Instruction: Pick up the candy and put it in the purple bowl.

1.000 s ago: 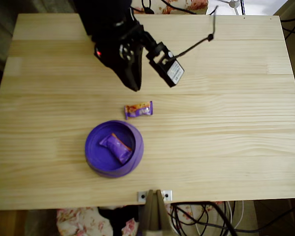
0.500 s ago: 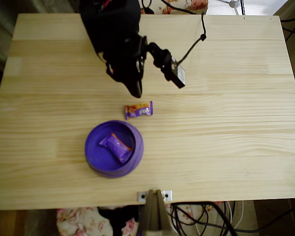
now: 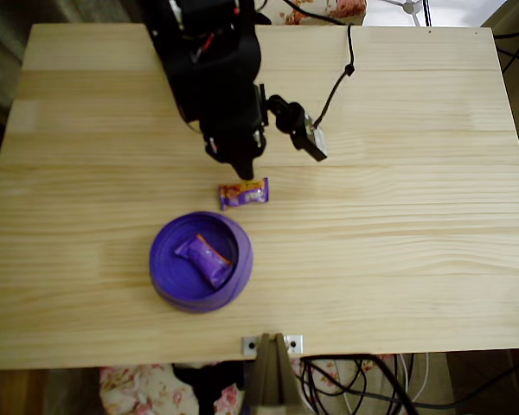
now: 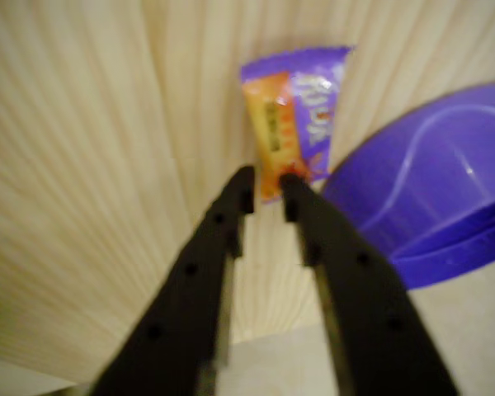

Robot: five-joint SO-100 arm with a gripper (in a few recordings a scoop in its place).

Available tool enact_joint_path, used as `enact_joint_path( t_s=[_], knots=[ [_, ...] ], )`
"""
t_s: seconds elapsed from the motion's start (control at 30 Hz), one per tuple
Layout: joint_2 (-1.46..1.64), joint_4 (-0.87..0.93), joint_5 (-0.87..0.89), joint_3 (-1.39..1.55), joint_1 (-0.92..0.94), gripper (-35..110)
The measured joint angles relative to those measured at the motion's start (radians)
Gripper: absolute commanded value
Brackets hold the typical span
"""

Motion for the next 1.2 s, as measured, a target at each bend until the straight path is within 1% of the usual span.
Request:
enact_joint_path(
  t_s=[0.1, 0.2, 0.33, 0.63, 0.7, 0.8, 0.97, 1.2],
  knots=[
    [-0.021, -0.018, -0.012, -0.002, 0.012, 18],
    [-0.061, -0.021, -0.034, -0.009, 0.031, 19],
    [-0.132, -0.035, -0.06, -0.043, 0.023, 27],
    [-0.258, -0.058, -0.071, -0.094, 0.025, 27],
    [-0.281, -0.058, -0.071, -0.106, 0.023, 25],
    [-0.305, -0.064, -0.071, -0.114, 0.023, 18],
    [-0.351, -0.071, -0.071, -0.153, 0.021, 0],
    [-0.371, -0.069, -0.071, -0.184, 0.021, 0]
  ],
)
